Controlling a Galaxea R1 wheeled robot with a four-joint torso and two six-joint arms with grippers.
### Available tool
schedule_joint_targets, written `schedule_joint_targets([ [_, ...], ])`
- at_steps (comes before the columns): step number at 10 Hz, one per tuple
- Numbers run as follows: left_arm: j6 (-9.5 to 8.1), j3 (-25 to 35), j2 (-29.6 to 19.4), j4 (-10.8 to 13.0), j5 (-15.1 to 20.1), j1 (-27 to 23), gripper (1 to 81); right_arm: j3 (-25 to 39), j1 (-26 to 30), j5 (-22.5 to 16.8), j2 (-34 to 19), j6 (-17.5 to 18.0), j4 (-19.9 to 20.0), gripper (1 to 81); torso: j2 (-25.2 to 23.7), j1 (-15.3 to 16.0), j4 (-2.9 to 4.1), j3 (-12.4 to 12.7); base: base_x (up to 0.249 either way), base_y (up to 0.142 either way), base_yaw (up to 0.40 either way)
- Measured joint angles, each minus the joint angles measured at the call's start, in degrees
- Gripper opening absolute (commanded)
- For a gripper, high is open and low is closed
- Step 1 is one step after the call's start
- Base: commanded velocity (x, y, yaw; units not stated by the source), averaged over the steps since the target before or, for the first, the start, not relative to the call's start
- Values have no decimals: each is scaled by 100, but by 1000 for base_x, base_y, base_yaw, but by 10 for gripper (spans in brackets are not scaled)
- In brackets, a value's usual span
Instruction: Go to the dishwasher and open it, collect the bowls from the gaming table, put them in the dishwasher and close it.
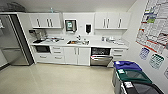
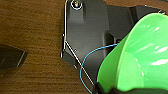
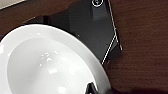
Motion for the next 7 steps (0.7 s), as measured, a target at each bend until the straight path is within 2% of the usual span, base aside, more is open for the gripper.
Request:
schedule_joint_targets([
  [7,0,0,34,0,0,-7,10,0,-5,2,0,0,-2,10,0,0,0,0,204,0,0],
])
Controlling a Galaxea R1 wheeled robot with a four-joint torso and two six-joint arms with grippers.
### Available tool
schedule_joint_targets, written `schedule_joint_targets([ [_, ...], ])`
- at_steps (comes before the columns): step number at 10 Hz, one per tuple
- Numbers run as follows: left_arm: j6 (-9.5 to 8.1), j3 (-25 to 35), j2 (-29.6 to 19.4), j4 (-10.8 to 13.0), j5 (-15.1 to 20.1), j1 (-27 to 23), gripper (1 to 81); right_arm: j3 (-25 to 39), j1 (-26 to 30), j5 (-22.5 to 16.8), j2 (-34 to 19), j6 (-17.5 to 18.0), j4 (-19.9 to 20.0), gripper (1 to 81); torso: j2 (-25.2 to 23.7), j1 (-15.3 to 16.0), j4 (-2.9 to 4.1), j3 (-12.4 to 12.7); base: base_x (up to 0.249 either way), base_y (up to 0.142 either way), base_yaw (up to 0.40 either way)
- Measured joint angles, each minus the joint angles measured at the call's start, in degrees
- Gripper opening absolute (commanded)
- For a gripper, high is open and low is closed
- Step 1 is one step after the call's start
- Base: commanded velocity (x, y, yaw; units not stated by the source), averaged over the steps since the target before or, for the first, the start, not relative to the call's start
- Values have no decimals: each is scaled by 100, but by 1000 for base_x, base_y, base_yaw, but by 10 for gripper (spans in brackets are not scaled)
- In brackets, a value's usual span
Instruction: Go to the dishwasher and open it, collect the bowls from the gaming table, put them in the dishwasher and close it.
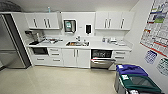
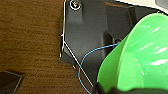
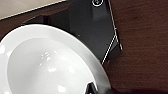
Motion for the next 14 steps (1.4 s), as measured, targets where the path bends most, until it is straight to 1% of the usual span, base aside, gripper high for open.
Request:
schedule_joint_targets([
  [11,0,0,24,0,2,-12,10,-1,22,2,-16,0,-2,10,2,5,0,0,177,0,0],
  [14,2,-50,-6,0,15,2,10,30,7,-30,66,0,-27,10,0,-2,0,-2,174,0,0],
])
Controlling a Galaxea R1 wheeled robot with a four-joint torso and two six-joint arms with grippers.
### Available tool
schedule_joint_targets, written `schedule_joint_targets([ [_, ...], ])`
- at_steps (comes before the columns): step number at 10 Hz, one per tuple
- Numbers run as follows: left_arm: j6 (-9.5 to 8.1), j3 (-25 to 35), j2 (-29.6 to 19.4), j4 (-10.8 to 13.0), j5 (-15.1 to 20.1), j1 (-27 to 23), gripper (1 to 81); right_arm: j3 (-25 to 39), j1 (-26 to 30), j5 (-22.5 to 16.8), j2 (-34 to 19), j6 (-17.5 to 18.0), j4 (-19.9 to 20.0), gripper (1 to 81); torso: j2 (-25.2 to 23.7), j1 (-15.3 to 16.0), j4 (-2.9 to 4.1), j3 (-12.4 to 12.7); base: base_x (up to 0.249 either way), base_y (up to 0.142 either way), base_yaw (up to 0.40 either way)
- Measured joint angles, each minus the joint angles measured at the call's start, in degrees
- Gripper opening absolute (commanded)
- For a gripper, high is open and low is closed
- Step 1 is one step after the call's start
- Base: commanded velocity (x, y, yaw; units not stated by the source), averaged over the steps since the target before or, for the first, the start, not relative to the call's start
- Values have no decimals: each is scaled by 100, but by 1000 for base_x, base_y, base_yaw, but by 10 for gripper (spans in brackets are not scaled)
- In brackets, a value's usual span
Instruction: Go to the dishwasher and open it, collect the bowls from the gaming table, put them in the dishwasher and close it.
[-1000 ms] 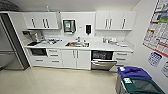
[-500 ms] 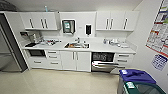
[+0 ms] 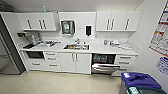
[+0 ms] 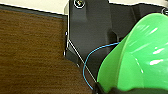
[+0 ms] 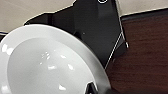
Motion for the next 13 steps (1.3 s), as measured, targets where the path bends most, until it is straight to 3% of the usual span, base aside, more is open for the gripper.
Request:
schedule_joint_targets([
  [13,-2,26,22,12,2,-17,10,-34,0,30,-30,-6,-32,10,0,-11,0,0,162,0,0],
])
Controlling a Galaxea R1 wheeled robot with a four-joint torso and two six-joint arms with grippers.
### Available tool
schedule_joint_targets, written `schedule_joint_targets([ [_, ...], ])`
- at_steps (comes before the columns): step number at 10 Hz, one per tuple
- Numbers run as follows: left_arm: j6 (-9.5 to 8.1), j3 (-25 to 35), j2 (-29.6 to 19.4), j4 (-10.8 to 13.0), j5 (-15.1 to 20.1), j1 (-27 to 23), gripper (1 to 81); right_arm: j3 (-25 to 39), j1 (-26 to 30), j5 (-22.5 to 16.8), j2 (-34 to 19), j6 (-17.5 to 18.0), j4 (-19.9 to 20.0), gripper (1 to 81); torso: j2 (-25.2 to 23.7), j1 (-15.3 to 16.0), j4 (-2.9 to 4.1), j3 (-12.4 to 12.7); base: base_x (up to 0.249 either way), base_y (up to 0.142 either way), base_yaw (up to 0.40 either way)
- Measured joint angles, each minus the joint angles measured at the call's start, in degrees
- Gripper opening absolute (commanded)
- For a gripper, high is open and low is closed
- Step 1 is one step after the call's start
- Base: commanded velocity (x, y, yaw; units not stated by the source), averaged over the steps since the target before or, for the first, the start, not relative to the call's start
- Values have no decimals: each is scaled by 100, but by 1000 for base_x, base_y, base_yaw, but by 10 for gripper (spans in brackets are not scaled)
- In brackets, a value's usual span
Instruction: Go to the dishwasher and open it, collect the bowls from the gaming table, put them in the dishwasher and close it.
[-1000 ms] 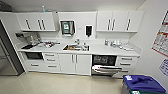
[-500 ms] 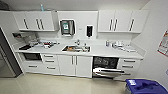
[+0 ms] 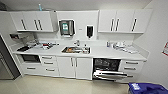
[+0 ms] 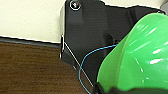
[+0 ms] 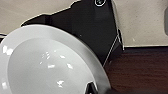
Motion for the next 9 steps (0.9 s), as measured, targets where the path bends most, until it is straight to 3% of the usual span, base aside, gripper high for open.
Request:
schedule_joint_targets([
  [9,0,5,17,2,-2,2,10,-7,-2,-4,-16,0,-2,10,0,-2,0,2,138,0,0],
])
